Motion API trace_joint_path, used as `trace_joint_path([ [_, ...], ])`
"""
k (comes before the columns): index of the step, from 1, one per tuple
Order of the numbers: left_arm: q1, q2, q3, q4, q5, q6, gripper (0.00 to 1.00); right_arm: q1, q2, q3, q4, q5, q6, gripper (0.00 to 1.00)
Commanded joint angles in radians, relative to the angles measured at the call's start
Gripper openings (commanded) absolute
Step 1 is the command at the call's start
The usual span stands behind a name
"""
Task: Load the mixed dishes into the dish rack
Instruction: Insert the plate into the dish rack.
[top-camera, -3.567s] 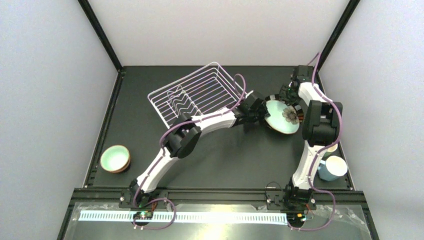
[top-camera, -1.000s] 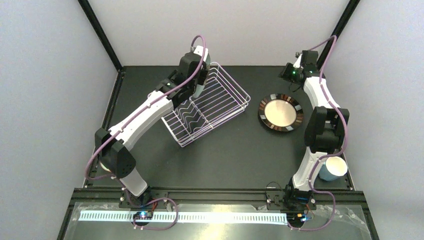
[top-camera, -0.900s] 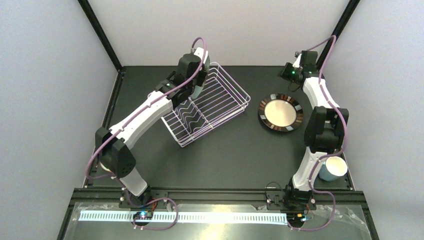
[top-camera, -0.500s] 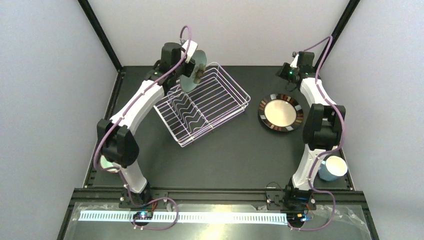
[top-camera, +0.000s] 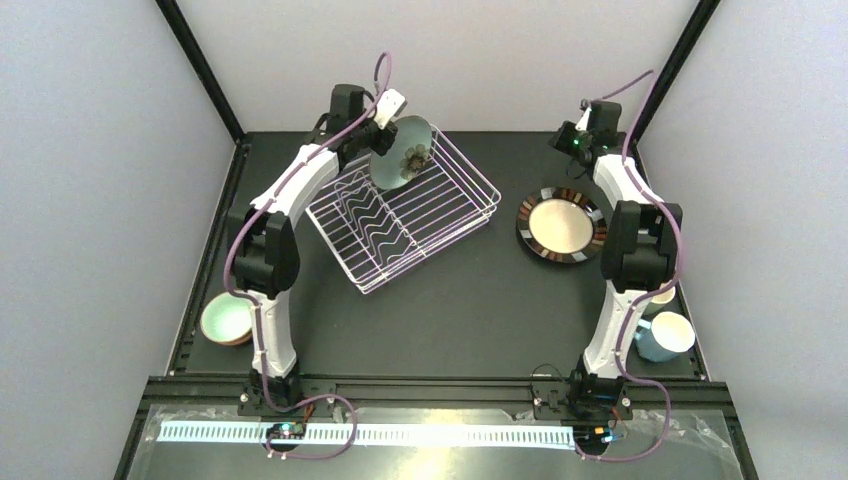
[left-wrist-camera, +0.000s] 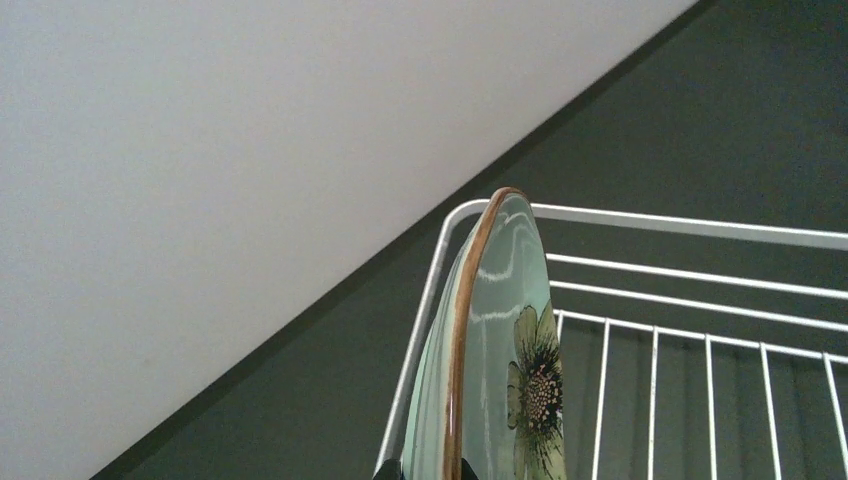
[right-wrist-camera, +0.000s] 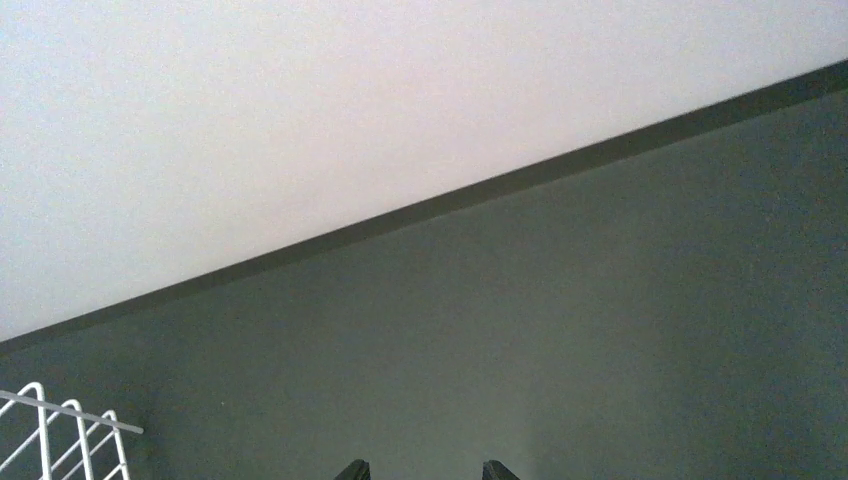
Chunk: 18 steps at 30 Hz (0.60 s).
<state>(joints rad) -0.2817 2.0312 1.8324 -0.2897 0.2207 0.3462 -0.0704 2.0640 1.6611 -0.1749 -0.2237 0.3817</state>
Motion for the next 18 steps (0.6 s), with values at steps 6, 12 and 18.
trace_joint_path([
  [6,-0.001,-0.040,-0.045,0.276,0.061,0.119,0.01,0.034,0.006,-0.027,0.146,0.043,-0.003,0.64],
  [12,-0.002,-0.065,-0.115,0.378,0.038,0.191,0.01,0.048,0.005,-0.074,0.223,0.053,-0.003,0.64],
  [18,-0.002,-0.089,-0.179,0.455,0.037,0.235,0.01,0.066,-0.001,-0.106,0.268,0.064,-0.009,0.64],
])
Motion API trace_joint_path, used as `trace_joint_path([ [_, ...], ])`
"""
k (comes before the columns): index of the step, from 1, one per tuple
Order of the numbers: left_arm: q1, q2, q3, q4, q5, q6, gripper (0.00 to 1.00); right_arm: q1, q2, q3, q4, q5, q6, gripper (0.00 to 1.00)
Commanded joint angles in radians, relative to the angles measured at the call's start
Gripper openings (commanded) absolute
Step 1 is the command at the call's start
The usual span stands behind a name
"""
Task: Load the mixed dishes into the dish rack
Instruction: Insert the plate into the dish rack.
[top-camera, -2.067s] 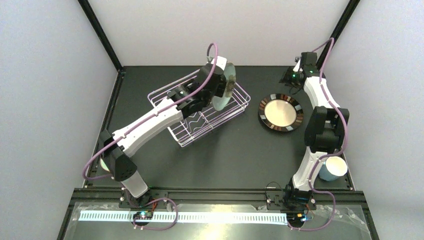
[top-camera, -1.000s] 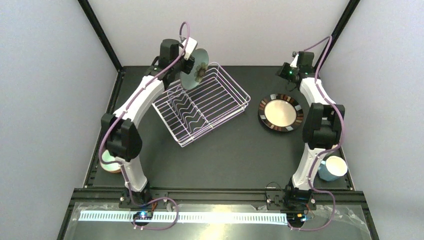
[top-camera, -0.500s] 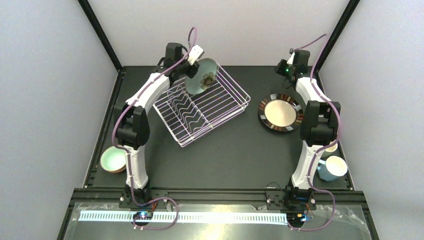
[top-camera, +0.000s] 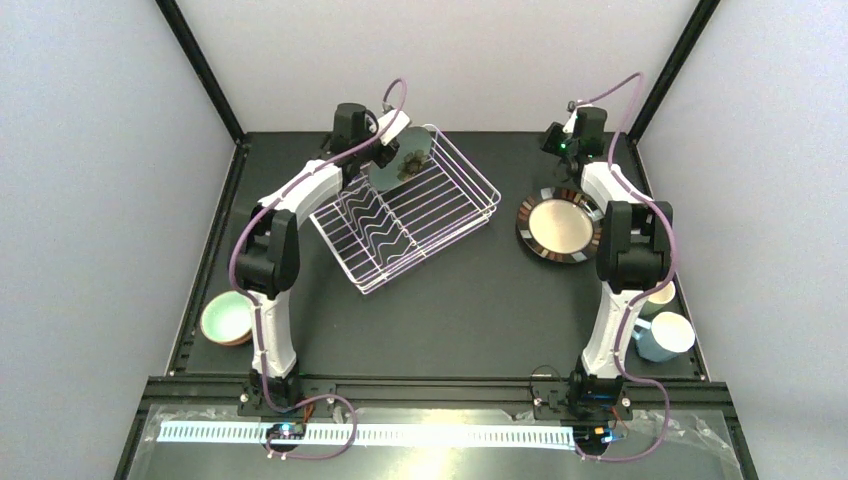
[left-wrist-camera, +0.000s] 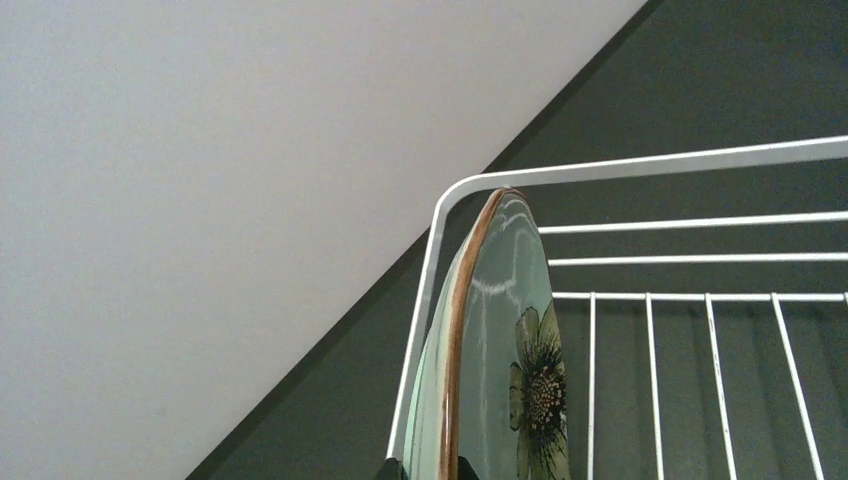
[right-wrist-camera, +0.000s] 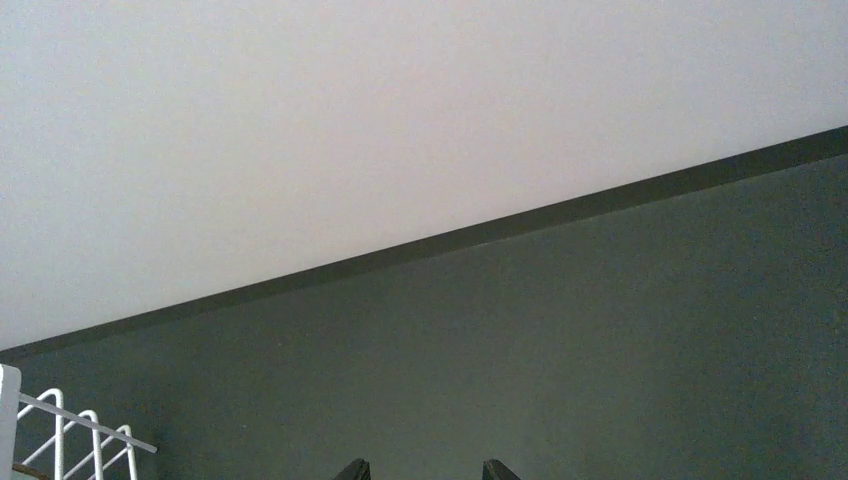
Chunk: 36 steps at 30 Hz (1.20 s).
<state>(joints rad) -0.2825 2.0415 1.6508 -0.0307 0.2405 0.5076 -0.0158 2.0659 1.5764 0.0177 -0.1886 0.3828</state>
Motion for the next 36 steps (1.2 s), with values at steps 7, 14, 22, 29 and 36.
trace_joint_path([
  [7,-0.009,-0.106,-0.046,0.217,0.039,0.138,0.01,0.010,-0.022,-0.074,0.114,0.041,-0.012,0.64],
  [14,-0.009,-0.097,-0.048,0.198,0.021,0.103,0.01,0.010,-0.030,-0.103,0.123,0.041,-0.016,0.64],
  [22,-0.009,-0.081,-0.063,0.203,0.010,0.057,0.17,0.010,-0.043,-0.122,0.117,0.049,-0.037,0.64],
  [29,-0.009,-0.058,-0.064,0.209,-0.029,0.021,0.48,0.011,-0.044,-0.124,0.110,0.043,-0.047,0.64],
  [36,-0.009,-0.050,-0.073,0.196,-0.043,0.026,0.52,0.011,-0.039,-0.119,0.108,0.040,-0.057,0.64],
])
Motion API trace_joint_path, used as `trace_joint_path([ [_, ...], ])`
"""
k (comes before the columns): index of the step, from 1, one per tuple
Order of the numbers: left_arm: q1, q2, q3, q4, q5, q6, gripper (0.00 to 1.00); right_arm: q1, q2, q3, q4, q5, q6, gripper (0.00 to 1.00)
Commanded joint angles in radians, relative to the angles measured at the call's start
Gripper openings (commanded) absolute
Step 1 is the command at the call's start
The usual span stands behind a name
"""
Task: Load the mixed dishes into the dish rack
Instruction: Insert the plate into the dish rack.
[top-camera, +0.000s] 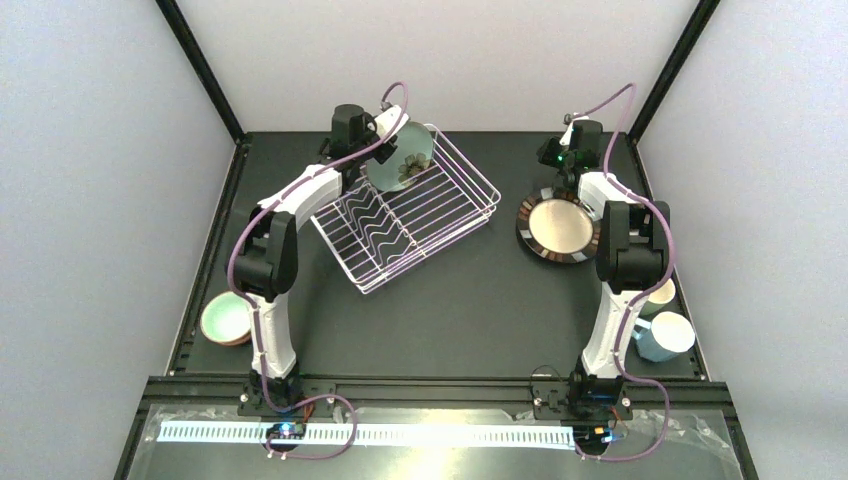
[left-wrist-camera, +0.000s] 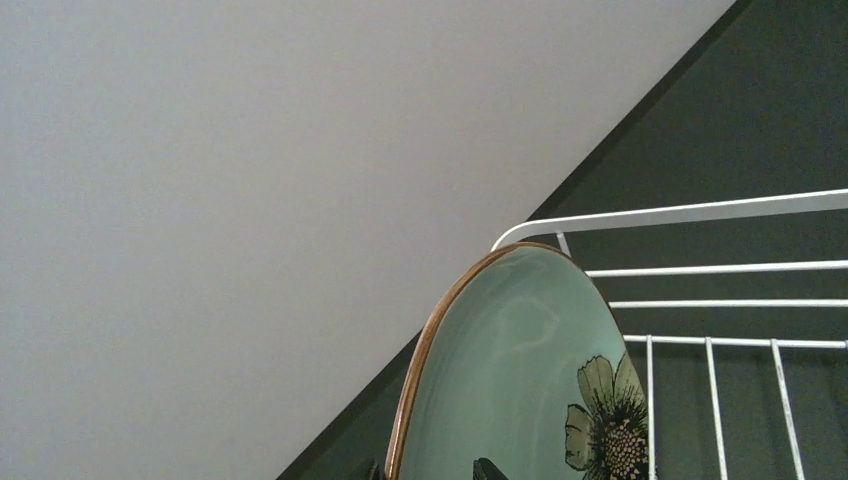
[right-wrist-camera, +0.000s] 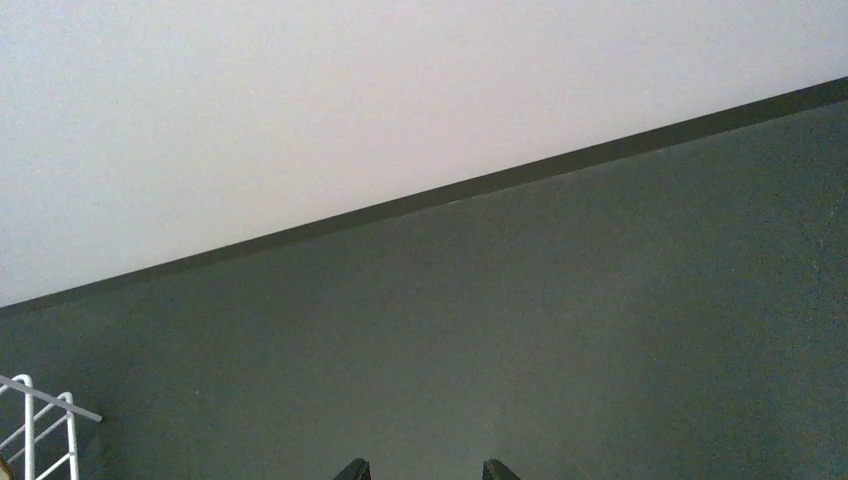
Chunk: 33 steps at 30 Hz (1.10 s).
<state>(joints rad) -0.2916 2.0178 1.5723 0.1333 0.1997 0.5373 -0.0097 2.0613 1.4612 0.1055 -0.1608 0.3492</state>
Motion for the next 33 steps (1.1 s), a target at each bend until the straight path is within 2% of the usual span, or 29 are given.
trace_joint_path([
  [1,0.000,-0.026,0.004,0.032,-0.005,-0.005,0.52,0.005,-0.035,-0.004,0.020,0.012,-0.024,0.64],
  [21,0.000,-0.088,0.013,0.127,-0.089,-0.159,0.55,0.004,-0.049,0.062,-0.076,0.023,-0.045,0.64],
  [27,-0.002,-0.124,0.086,0.104,-0.108,-0.359,0.56,0.004,-0.073,0.117,-0.208,0.045,-0.044,0.64],
  [33,-0.062,-0.122,0.281,-0.058,-0.095,-0.574,0.58,0.005,-0.096,0.215,-0.389,0.090,-0.023,0.65],
])
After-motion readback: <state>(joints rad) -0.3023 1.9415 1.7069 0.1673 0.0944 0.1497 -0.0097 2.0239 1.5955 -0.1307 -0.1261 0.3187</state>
